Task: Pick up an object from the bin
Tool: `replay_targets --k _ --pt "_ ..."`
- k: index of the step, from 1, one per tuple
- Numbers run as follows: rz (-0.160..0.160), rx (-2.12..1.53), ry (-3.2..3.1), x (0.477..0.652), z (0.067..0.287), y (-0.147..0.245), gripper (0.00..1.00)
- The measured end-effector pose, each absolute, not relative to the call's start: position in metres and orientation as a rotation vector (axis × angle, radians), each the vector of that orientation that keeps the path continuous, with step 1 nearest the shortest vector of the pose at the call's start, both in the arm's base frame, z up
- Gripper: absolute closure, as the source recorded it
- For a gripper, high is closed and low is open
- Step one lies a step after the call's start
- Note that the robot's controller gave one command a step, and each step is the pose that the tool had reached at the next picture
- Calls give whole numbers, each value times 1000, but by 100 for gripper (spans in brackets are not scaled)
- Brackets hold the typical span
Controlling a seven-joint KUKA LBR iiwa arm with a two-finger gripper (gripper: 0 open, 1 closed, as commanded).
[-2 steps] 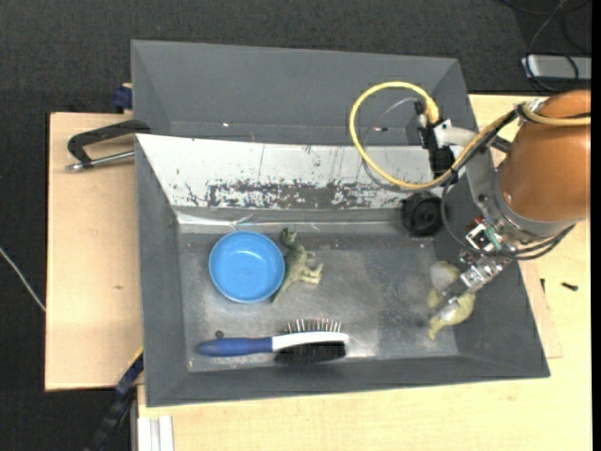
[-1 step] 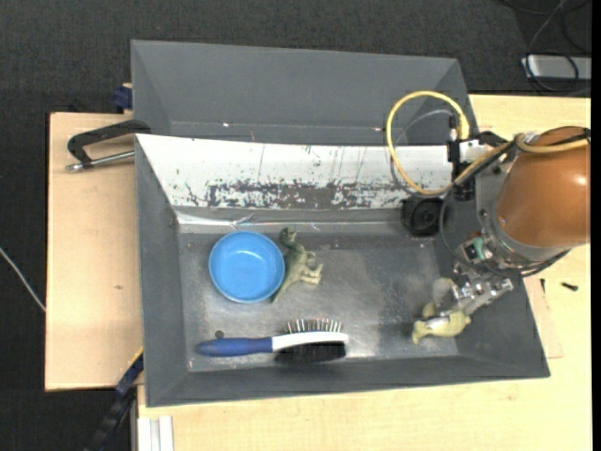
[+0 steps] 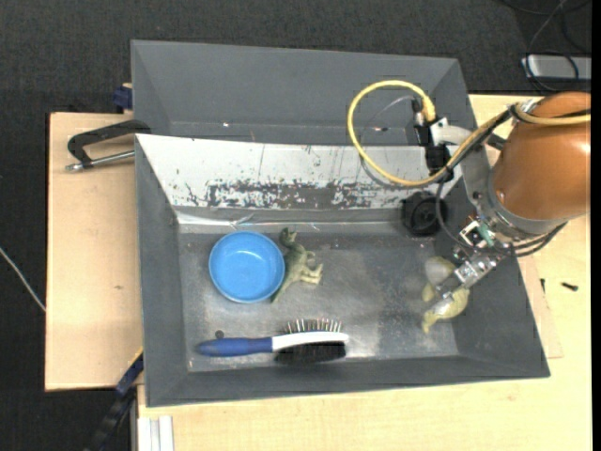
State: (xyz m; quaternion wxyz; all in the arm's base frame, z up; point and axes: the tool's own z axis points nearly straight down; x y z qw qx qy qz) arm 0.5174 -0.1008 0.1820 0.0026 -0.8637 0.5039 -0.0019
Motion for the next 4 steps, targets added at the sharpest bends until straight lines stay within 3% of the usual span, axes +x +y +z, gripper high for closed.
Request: replay_targets --k 1,2,3,4 --pt "11 -2989 969 510 116 -82 100" --pt "-1 -2991 949 523 113 -69 100" --pt "0 -3113 419 562 88 -26 100" --pt "-18 -3114 419 554 87 -23 100"
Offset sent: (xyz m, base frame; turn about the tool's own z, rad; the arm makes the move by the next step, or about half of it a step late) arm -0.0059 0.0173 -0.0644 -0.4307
